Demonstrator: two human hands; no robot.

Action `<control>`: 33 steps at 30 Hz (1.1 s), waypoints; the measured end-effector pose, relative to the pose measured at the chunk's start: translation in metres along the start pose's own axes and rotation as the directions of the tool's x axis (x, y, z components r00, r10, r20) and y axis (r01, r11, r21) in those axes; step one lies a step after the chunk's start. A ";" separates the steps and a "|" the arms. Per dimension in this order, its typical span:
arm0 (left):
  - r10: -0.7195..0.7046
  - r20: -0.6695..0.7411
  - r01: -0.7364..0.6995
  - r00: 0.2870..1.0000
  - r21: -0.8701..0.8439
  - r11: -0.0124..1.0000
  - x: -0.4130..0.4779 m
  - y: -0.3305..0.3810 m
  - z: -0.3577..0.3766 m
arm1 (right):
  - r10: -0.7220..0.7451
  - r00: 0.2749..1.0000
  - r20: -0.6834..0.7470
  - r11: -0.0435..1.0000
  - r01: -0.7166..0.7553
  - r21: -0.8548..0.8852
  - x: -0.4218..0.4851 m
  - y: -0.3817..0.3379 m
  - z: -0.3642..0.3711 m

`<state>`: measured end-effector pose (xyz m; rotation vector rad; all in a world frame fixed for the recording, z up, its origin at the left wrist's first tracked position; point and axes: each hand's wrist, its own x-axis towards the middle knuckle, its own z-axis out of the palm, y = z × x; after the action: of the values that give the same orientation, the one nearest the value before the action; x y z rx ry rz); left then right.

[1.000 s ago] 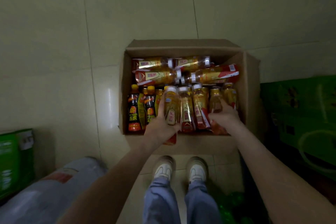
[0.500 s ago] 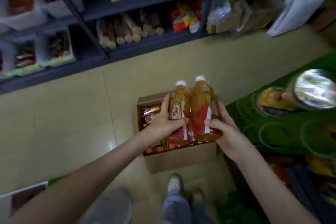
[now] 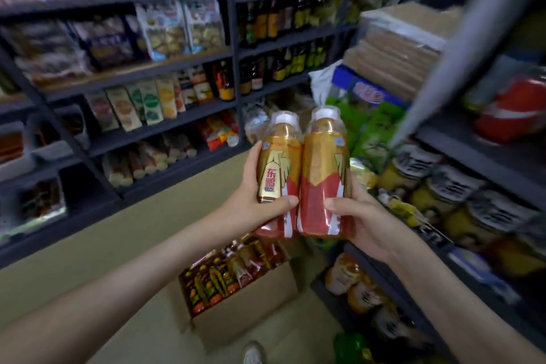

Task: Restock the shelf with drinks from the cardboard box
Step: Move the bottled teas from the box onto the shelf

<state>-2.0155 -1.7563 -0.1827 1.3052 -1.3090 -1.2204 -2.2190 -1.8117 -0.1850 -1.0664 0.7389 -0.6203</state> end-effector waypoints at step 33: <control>0.730 0.148 -0.738 0.667 -0.001 0.675 0.121 0.307 0.263 | -0.777 0.367 -0.511 0.628 0.515 -0.584 -0.289 -0.264 -0.131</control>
<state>-2.3180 -1.8768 0.0864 0.5864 -1.7467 -0.6856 -2.5235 -1.7592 0.0883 -1.4531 1.1390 -1.7897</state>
